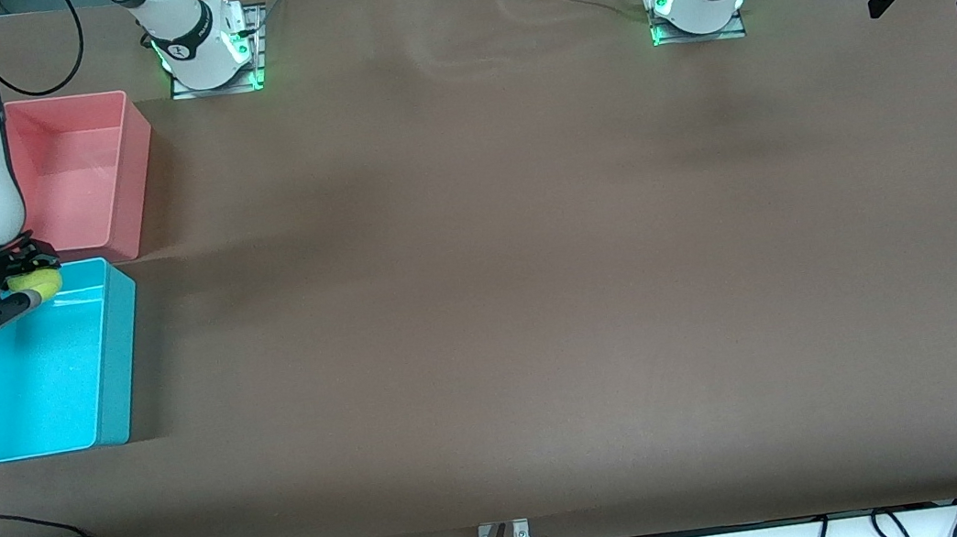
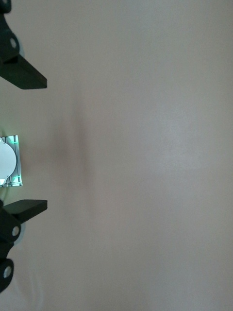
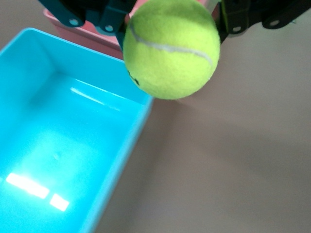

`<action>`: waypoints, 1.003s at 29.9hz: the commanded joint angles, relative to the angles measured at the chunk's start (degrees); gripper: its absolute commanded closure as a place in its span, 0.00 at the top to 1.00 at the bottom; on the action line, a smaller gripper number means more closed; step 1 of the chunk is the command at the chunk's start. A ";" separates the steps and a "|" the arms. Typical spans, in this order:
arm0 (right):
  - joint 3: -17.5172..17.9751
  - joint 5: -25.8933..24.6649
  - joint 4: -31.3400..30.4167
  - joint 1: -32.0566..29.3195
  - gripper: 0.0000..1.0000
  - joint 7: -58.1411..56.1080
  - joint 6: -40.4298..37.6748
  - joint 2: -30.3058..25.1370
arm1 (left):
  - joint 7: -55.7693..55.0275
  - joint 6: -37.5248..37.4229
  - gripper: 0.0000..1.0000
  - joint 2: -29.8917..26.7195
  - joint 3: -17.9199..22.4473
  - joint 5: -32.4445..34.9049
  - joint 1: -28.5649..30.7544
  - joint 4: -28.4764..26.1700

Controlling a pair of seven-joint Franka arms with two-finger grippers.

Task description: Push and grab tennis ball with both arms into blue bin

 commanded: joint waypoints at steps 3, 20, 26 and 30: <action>0.69 16.67 0.26 -5.56 0.31 -17.53 4.97 12.07 | 1.17 -0.66 1.00 1.55 0.18 -1.22 0.04 2.02; 1.22 24.96 1.49 -7.67 1.00 -23.79 4.89 17.45 | 1.08 -0.66 1.00 1.73 0.09 -1.22 -0.13 2.02; 0.79 25.31 3.86 -7.85 1.00 -23.97 1.22 16.75 | 0.99 -0.66 1.00 1.73 0.00 -1.05 -0.13 2.02; -1.23 25.31 7.37 -7.76 1.00 -23.44 -6.25 16.40 | 0.99 -0.66 1.00 2.08 0.00 -1.05 -0.13 2.02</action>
